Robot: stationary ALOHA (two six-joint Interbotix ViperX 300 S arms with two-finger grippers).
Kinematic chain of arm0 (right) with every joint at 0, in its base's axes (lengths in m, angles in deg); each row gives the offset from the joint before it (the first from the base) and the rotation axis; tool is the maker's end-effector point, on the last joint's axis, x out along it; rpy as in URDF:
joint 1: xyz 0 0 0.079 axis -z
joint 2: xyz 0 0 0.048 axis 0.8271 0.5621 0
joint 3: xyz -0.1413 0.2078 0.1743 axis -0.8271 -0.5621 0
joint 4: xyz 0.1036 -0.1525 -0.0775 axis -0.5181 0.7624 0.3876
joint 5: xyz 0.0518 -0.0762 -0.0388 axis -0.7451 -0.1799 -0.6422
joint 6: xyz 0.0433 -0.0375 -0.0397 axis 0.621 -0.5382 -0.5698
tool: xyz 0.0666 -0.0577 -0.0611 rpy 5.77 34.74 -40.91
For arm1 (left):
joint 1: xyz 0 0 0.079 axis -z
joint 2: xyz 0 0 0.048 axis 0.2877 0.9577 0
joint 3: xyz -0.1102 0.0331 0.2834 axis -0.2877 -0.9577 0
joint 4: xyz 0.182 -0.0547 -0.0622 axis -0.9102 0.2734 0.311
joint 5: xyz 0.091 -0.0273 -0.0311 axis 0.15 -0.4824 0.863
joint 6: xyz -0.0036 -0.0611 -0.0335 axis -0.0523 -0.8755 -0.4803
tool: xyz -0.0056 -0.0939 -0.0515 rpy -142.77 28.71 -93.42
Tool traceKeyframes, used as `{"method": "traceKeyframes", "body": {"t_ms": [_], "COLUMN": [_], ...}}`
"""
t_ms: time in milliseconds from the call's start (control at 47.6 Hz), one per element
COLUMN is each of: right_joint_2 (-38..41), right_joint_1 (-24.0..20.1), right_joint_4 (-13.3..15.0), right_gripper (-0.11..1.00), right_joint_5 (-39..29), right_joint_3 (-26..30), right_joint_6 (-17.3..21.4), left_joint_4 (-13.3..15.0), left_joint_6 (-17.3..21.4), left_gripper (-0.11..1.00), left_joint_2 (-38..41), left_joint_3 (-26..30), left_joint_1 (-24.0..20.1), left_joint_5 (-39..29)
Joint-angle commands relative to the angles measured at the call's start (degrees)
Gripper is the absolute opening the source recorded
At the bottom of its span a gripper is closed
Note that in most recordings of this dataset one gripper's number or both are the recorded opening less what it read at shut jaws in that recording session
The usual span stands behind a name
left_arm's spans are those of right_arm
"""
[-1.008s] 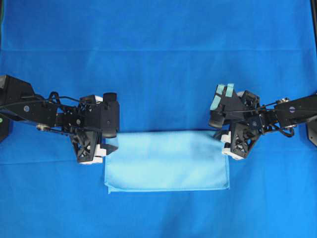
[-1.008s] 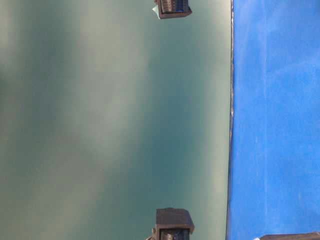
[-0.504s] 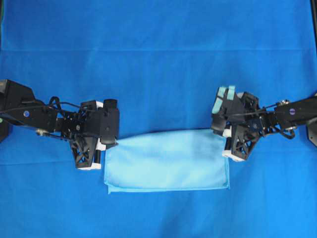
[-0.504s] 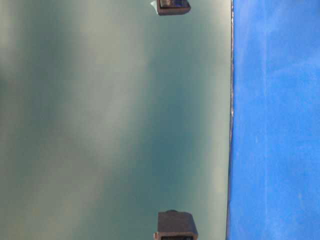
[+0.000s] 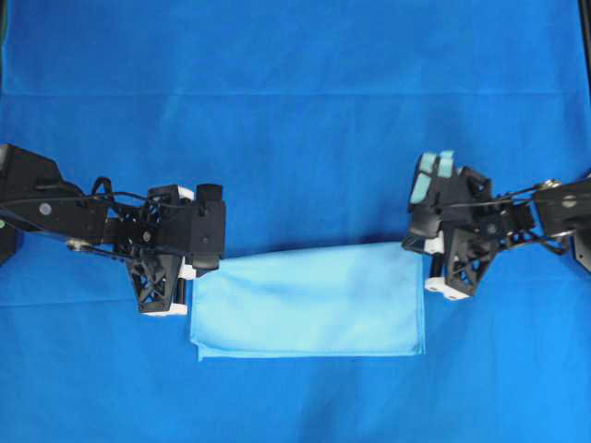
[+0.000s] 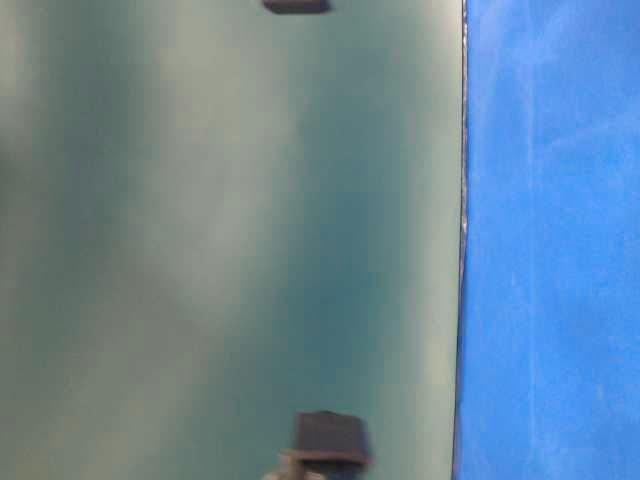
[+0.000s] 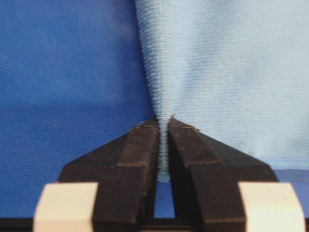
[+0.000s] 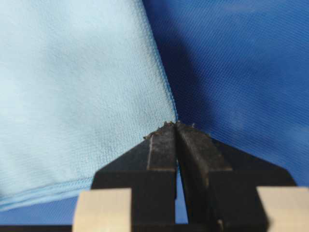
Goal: Fold the light blue towel.
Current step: 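Lift the strip with both grippers and rotate it to vertical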
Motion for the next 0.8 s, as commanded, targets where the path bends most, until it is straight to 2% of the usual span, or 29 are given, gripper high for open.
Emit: {"method": "traceKeyframes", "body": {"t_ms": [0,399,567,777], "right_joint_2": [-5.1,-20.3,-23.8,-23.6], "right_joint_1": [-0.3,-1.8,-3.3,-3.4], "right_joint_4": [0.2,0.7,1.8,3.3], "right_gripper": [0.01,0.01,0.01,0.01], "right_joint_5": [-2.8,-16.3,-19.3,-19.4], "right_joint_3": [0.8,3.4,5.0,5.1], "right_joint_6": [-0.1,-0.1,0.0,0.5], "left_joint_4": [0.1,-0.5,-0.9,-0.9], "left_joint_6": [0.4,1.6,2.9,3.3], "left_gripper": [0.02,0.02,0.02,0.02], "left_joint_2": [-4.0,-13.2,-15.9,-16.4], "left_joint_3": [2.7,11.5,13.2,12.9], "left_joint_1": [0.3,-1.9,-2.0,-2.0], "left_joint_5": [-3.6,-21.4,-22.9,-22.9]}}
